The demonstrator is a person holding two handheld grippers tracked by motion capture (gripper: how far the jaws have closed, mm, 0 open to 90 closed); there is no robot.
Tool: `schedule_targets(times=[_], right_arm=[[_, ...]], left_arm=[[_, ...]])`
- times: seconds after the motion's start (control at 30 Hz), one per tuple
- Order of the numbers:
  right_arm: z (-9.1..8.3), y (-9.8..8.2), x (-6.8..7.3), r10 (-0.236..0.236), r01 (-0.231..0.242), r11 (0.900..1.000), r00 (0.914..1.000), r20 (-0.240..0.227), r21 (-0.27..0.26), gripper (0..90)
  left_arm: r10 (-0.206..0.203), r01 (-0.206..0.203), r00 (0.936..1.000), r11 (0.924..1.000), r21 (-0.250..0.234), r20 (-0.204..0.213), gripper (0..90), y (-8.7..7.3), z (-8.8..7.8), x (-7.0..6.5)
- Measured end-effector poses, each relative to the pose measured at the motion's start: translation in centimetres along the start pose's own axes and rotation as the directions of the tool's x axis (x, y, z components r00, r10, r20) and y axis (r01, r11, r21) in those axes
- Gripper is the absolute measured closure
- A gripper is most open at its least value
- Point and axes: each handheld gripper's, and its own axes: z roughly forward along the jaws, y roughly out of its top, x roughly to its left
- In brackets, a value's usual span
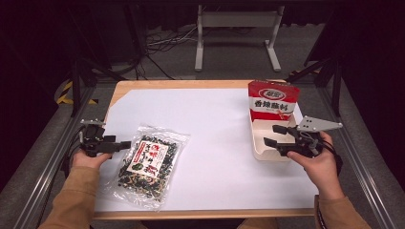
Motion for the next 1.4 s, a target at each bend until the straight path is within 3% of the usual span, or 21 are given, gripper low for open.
schedule_targets(times=[0.5,0.67,1.13,1.4], right_arm=[[0.1,-0.2,-0.2,0.017,-0.017,1.0,0.9998,-0.002,-0.002,37.1],[0.0,-0.2,-0.2,0.02,-0.02,1.0,0.9998,-0.006,-0.004,37.0],[0.5,-0.4,0.0,0.024,-0.024,1.0,0.9995,-0.02,0.01,36.8],[0.6,-0.5,0.1,0.027,-0.027,1.0,0.9994,-0.023,0.015,36.5]], left_arm=[[-0.027,0.027,0.9996,0.9983,0.051,-0.002,9.6,0.2,2.1,0.5],[-0.027,0.027,0.9996,0.9955,0.091,0.002,9.6,0.1,2.9,0.6],[-0.053,0.053,0.9986,0.9928,0.107,0.001,9.6,0.2,3.5,0.8],[-0.047,0.041,0.9979,0.9916,0.123,0.046,13.7,0.0,3.6,0.3]])
